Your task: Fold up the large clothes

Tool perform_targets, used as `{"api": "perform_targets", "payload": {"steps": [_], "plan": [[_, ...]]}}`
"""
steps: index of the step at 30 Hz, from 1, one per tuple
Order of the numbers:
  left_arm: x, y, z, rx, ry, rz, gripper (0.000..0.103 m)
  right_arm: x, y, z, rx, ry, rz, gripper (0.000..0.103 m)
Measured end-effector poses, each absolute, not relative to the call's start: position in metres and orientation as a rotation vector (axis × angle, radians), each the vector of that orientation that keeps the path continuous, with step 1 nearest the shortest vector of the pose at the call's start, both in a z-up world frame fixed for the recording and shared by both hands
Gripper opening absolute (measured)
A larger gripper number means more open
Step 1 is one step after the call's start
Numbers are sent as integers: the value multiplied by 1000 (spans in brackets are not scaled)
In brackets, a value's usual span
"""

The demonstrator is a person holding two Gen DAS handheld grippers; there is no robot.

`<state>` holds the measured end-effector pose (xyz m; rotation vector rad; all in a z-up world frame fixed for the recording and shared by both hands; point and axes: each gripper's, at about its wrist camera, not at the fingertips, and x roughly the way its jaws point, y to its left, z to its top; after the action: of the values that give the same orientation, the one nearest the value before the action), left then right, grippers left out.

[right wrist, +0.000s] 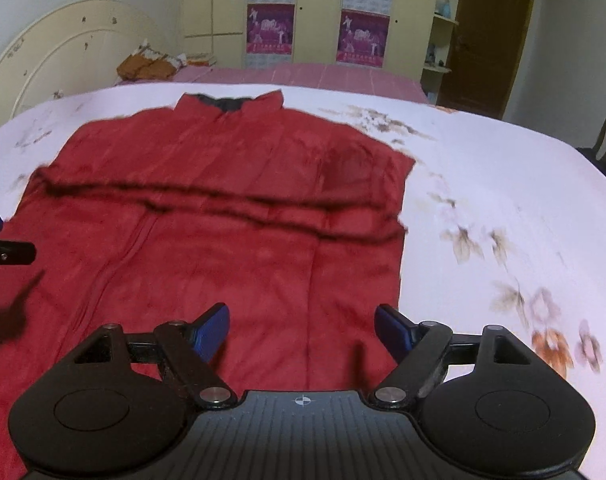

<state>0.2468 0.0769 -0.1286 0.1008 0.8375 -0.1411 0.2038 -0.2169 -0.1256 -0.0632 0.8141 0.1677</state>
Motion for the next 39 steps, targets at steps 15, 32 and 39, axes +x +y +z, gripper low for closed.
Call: {"api": "perform_targets", "payload": {"steps": [15, 32, 39], "plan": [[159, 128, -133, 22, 874, -63, 79, 121, -239, -135, -76, 847, 96, 79], [124, 154, -147, -37, 923, -14, 78, 88, -287, -149, -35, 901, 5, 102], [114, 157, -154, -77, 938, -35, 73, 85, -292, -153, 89, 944, 57, 83]]}}
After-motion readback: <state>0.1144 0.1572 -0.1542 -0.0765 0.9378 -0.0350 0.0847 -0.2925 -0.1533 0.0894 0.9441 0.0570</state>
